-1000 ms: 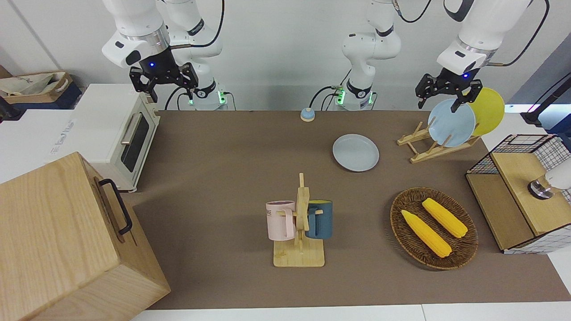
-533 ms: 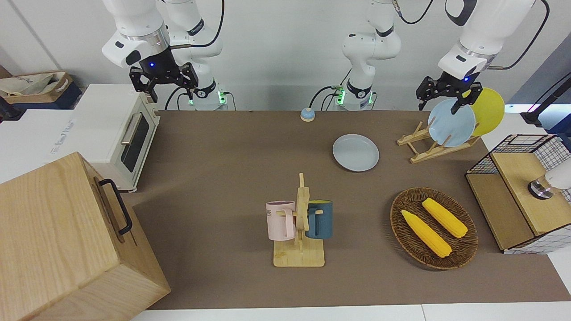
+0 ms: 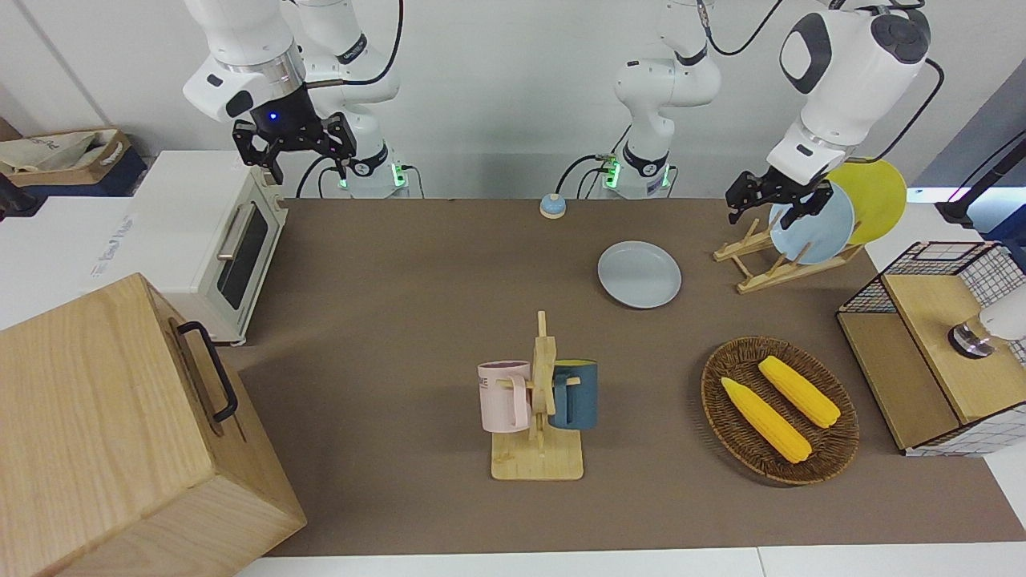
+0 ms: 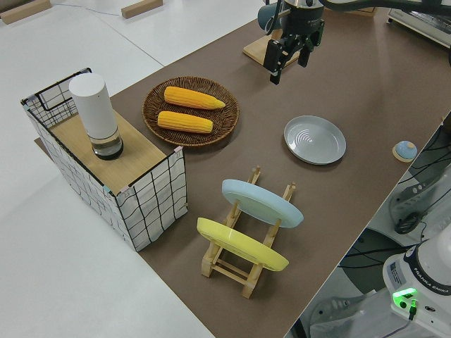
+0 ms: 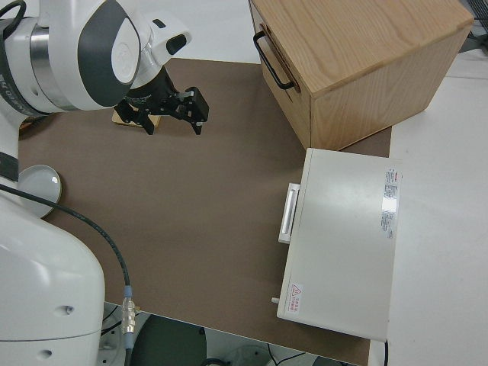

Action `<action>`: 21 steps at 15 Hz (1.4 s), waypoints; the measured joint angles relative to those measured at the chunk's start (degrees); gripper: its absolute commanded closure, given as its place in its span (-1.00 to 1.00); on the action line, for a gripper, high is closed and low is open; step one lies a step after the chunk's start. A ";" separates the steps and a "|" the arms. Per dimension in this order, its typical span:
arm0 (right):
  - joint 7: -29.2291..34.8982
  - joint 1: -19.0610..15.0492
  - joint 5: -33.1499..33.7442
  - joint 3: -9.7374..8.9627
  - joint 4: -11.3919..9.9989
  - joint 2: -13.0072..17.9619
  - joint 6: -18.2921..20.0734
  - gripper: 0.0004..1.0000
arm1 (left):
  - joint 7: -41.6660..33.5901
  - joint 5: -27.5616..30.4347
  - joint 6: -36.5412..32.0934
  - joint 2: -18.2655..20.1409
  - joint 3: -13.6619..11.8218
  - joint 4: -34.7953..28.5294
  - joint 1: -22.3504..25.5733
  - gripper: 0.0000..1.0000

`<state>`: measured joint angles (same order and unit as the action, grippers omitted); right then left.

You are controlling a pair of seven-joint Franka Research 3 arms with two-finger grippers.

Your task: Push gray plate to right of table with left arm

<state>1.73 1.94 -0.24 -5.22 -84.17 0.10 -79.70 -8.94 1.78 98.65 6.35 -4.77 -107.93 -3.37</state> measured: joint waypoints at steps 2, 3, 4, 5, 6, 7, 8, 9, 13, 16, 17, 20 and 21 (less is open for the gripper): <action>0.00 0.00 0.00 0.00 0.00 0.00 0.00 -0.97 | 1.81 0.04 3.74 1.11 0.48 -4.16 -0.06 -0.98; 0.00 0.00 0.00 0.00 0.00 0.00 0.00 -0.97 | 2.39 0.05 5.45 1.56 0.63 -6.17 -0.08 -0.98; 0.00 0.00 0.00 0.00 0.00 0.00 0.00 -0.97 | 2.82 0.07 8.12 2.19 0.75 -9.19 -0.09 -0.98; 0.00 0.00 0.00 0.00 0.00 0.00 0.00 -0.97 | 2.88 0.07 9.68 2.56 0.78 -10.86 -0.09 -0.98; 0.00 0.00 0.00 0.00 0.00 0.00 0.00 -0.97 | 2.91 0.08 11.43 2.97 0.80 -12.67 -0.10 -0.98; 0.00 0.00 0.00 0.00 0.00 0.00 0.00 -0.97 | 2.93 0.08 13.14 3.37 0.81 -14.40 -0.10 -0.98; 0.00 0.00 0.00 0.00 0.00 0.00 0.00 -0.97 | 3.09 0.09 15.29 3.78 0.83 -16.47 -0.10 -0.98; 0.00 0.00 0.00 0.00 0.00 0.00 0.00 -0.97 | 3.39 0.11 17.32 4.04 0.94 -18.20 -0.13 -0.98; 0.00 0.00 0.00 0.00 0.00 0.00 0.00 -0.97 | 5.37 0.13 25.91 4.90 2.31 -25.95 -0.70 -0.98; 0.00 0.00 0.00 0.00 0.00 0.00 0.00 -0.97 | 5.72 0.13 32.42 5.46 2.73 -31.44 -0.85 -0.98; 0.00 0.00 0.00 0.00 0.00 0.00 0.00 -0.97 | 5.72 0.13 34.42 5.59 2.74 -33.20 -0.88 -0.98; 0.00 0.00 0.00 0.00 0.00 0.00 0.00 -0.97 | 5.72 0.13 40.06 5.70 2.80 -38.18 -1.04 -0.98; 0.00 0.00 0.00 0.00 0.00 0.00 0.00 -0.97 | 5.72 0.13 41.13 5.71 2.80 -39.22 -1.08 -0.98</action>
<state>1.73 1.94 -0.24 -5.22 -84.17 0.10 -79.70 -3.22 1.91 139.79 12.05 -1.97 -147.15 -4.45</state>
